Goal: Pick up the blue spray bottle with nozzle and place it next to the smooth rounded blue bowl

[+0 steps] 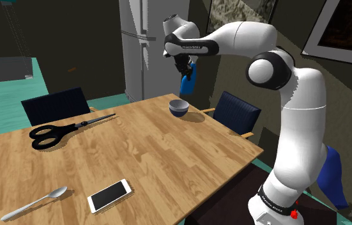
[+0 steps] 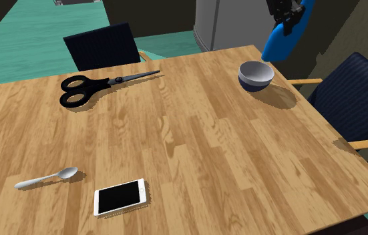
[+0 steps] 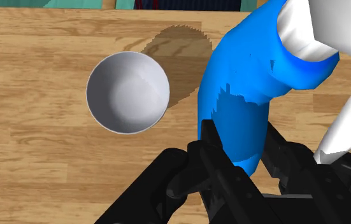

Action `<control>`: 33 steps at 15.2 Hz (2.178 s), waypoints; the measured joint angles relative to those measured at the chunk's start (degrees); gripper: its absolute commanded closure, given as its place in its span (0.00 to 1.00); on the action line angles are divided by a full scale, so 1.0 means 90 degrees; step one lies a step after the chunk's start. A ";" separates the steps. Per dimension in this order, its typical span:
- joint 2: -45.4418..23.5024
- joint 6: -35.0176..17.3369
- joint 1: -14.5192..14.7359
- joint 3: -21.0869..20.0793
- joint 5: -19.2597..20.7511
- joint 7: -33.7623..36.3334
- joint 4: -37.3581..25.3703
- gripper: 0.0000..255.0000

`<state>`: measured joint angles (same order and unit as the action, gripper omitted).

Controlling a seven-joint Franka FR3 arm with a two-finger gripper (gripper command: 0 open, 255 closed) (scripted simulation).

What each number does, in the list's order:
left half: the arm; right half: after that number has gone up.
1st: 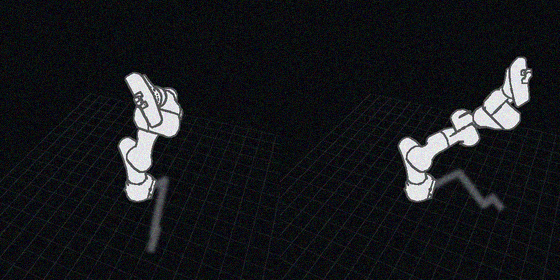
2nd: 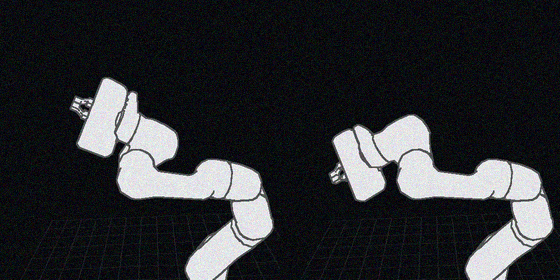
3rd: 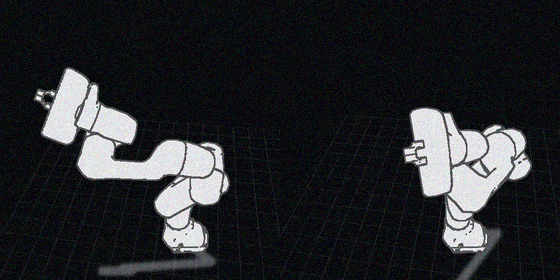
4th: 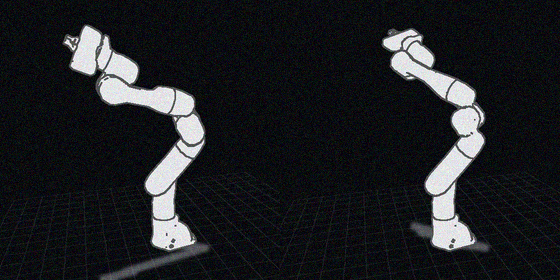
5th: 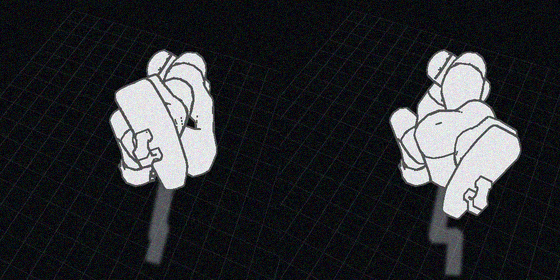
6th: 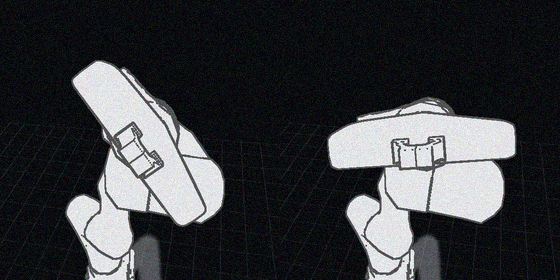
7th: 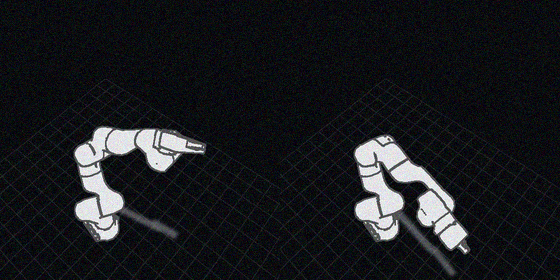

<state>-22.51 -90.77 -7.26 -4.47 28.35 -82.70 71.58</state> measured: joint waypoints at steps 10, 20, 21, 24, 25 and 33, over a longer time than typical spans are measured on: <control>0.0087 -0.0793 -0.0064 -0.0002 0.0031 0.0364 0.0958 1.00; 0.0030 -0.1531 -0.0116 0.0017 0.0111 0.0698 0.1707 1.00; 0.0013 -0.1582 -0.0113 0.0018 0.0121 0.0731 0.1750 1.00; -0.0040 -0.1782 -0.0127 0.0028 0.0153 0.0820 0.1914 1.00; -0.0074 -0.1841 -0.0131 0.0032 0.0165 0.0845 0.1943 1.00; -0.0284 -0.2370 -0.0150 0.0067 0.0278 0.1112 0.2317 1.00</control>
<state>-25.07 -112.11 -8.61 -3.87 30.85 -72.69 92.44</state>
